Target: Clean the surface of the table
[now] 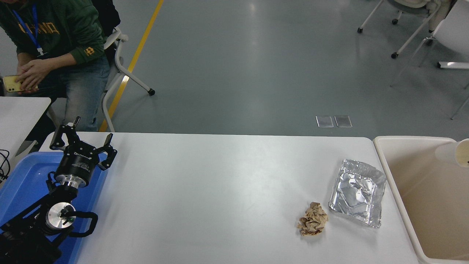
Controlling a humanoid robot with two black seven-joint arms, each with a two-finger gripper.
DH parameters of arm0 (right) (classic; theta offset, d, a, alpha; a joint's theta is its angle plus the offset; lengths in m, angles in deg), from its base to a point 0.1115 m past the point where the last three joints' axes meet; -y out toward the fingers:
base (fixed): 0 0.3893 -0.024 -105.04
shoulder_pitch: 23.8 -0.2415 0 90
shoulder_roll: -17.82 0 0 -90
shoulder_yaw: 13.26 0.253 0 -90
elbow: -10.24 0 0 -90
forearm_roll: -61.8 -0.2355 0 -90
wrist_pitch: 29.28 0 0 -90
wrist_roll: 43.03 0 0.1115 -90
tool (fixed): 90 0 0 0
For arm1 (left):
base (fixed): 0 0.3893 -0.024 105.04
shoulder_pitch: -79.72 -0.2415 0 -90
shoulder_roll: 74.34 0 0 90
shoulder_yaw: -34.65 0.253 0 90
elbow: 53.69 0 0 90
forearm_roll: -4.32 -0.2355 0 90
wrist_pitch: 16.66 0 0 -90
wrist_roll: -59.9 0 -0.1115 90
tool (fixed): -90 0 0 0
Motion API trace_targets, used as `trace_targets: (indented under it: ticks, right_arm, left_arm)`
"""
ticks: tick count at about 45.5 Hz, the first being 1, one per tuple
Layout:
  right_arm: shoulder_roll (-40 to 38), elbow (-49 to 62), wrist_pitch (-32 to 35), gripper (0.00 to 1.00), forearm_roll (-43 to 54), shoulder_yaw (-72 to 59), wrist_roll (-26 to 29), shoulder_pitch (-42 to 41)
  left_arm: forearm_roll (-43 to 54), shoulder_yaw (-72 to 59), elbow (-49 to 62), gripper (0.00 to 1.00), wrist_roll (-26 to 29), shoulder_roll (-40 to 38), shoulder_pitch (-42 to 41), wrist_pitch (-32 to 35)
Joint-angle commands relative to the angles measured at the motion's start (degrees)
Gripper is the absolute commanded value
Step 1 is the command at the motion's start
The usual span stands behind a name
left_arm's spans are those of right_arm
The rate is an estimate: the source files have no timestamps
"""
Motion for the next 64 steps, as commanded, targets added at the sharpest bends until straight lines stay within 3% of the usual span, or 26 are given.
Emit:
trace_targets:
  ticks: [1, 9, 19, 61, 62, 64]
  right_arm:
    - [10.84, 17.01, -0.57, 0.0, -0.74, -1.47, -0.11, 1.72]
    - [18.76, 26.16, -2.5, 0.0, -0.83, -2.0, -0.11, 1.81]
    - [24.12, 27.13, -8.47, 0.0, -2.32, -3.14, 0.25, 2.16]
    - [26.76, 28.01, -16.48, 0.0, -8.39, -8.94, 0.77, 2.42]
    - [26.76, 28.1, -16.57, 0.07, -8.39, -8.94, 0.77, 2.42]
    - [26.76, 28.1, -16.48, 0.34, -8.39, -8.94, 0.77, 2.33]
  left_arm:
    - [0.0, 0.0, 0.0, 0.99, 0.0, 0.0, 0.0, 0.0]
    - [0.0, 0.0, 0.0, 0.99, 0.0, 0.0, 0.0, 0.0]
    - [0.0, 0.0, 0.0, 0.99, 0.0, 0.0, 0.0, 0.0]
    - [0.0, 0.0, 0.0, 0.99, 0.0, 0.0, 0.0, 0.0]
    - [0.0, 0.0, 0.0, 0.99, 0.0, 0.0, 0.0, 0.0]
    - [0.0, 0.0, 0.0, 0.99, 0.0, 0.0, 0.0, 0.0]
